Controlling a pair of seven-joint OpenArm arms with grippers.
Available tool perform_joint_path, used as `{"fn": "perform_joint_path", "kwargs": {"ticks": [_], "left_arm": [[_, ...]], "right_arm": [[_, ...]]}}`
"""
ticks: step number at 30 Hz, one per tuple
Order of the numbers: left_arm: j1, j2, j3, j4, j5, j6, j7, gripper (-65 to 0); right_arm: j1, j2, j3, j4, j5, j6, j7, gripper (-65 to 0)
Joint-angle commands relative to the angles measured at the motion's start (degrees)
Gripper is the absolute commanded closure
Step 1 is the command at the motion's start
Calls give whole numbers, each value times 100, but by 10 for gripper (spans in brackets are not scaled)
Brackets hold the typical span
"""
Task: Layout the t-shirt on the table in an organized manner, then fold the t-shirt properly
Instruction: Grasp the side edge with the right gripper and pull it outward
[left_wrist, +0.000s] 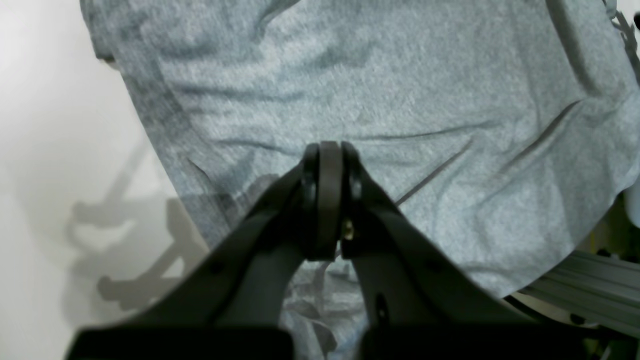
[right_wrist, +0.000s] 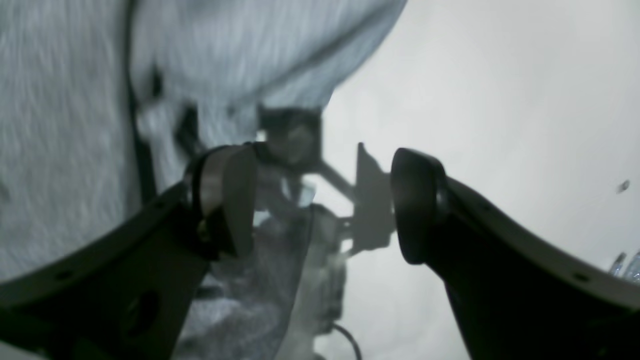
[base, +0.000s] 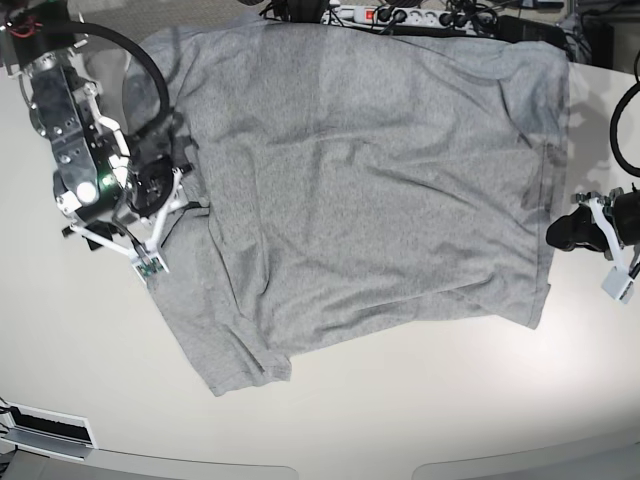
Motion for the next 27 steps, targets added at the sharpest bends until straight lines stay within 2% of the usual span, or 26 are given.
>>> {"fn": "perform_joint_path", "kwargs": {"ticks": [1,4,8,15,17,19,21,25,27], "left_arm": [[-98,-142,-76,72,-138,-15,-103,0],[-96,-140,-76,72,-136,-15,-87,0],[-98,-142,-76,72,-140,-15,-63,0],[-96,-142,-76,72,-160,-15,-57,0],[-98,-142,-76,72,-162,-15,-59,0],[-98,-142,-76,72,-162,-17,-59,0],[-98,-140,-76,72,-166,-17,-61,0],[-96,-140,-76,72,-164,-15,-59,0],[-96,-140,-76,72,-164,-15,-59,0]], "right_arm": [[-13,72,48,74,-101,-68,118,-437],[-264,68,190,48,9,-96,295,-437],[-455,-85,673,48,442,177,380,-437],[-481,-634,1989,-612,1231,1222,658,-437],[-466,-796,2260,-992,1482,1617,669,-437],[-459,-909,2430,-1335,1585,1836,789,-434],[-439,-942,2516,-1620,1558,1921,1080,-422],[-422,-931,2516,-1742,1366,1860,1394,-367],[-417,-931,2516,-1742,1368,1878,1394,-308]]}}
